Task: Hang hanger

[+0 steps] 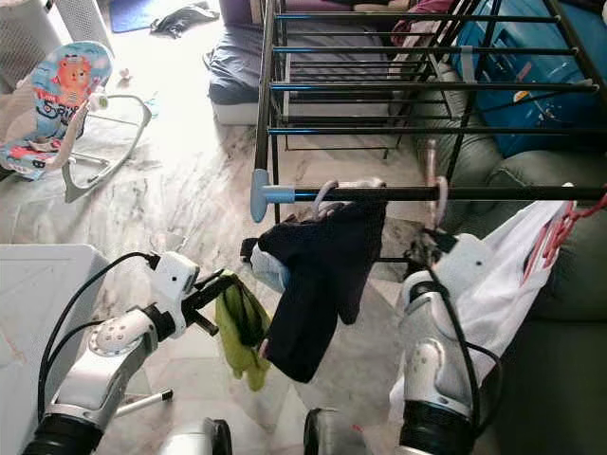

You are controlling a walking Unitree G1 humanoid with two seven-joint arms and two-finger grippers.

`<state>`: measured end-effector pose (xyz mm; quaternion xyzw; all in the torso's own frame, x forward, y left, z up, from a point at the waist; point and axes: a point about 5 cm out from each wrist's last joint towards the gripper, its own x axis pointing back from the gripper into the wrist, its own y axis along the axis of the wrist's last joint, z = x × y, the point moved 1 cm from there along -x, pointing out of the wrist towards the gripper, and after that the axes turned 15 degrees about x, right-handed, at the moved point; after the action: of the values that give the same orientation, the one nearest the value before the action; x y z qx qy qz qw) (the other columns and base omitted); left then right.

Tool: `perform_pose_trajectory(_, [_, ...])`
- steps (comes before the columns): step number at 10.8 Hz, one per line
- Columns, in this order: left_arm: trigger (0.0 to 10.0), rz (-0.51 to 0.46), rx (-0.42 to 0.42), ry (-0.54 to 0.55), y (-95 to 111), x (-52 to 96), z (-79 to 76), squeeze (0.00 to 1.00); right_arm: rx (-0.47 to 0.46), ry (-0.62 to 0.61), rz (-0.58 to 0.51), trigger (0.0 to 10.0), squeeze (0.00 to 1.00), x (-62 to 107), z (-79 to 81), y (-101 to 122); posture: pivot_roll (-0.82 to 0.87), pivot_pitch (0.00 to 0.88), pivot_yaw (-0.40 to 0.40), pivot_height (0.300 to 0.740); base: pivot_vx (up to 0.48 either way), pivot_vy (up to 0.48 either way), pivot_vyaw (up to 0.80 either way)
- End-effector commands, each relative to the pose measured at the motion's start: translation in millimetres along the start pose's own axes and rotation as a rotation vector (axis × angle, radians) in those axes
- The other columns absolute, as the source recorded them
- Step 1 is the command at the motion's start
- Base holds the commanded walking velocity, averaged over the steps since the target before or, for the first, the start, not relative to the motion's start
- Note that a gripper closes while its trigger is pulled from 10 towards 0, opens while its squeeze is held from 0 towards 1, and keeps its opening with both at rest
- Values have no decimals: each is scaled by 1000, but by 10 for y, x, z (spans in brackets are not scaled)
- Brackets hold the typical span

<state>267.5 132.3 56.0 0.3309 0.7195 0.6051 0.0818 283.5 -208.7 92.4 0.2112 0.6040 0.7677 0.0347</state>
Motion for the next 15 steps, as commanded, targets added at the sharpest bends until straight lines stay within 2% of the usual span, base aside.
perform_pose_trajectory(1, [10000,-16,-29,-10,73,4,-11,0,-22,-21,-11,10000,0,9,-41,13,-73,119,8,740,0,0,0])
perform_pose_trajectory(3, [10000,-15,-32,-11,67,2,-17,0,-65,-29,-5,10000,0,-28,-46,30,-71,117,5,740,0,0,0])
perform_pose_trajectory(4, [10000,-11,-33,-11,64,4,-17,0,-76,-39,33,10000,0,-51,-80,-29,-70,116,4,740,0,0,0])
perform_pose_trajectory(7, [10000,-2,-36,-17,48,7,-25,0,-69,-32,97,10000,0,-53,-66,-132,-70,119,6,740,0,0,0])
perform_pose_trajectory(10, [10000,3,-36,-21,39,10,-32,0,-87,-32,125,10000,0,-87,-75,-142,-71,120,6,740,0,0,0])
perform_pose_trajectory(11, [10000,4,-36,-21,37,10,-33,0,-63,-35,136,10000,0,-75,-96,-174,-71,120,6,740,0,0,0])
perform_pose_trajectory(12, [10000,4,-35,-21,39,9,-34,0,-76,-35,141,10000,1000,-45,-105,-216,-71,122,5,740,0,0,0])
perform_pose_trajectory(14, [10000,7,-37,-23,37,8,-36,0,19,-17,113,10000,1000,-32,-94,-193,-71,122,5,740,0,0,0])
perform_pose_trajectory(15, [10000,9,-38,-24,37,7,-35,0,169,8,66,10000,1000,-27,-84,-144,-72,120,7,740,0,0,0])
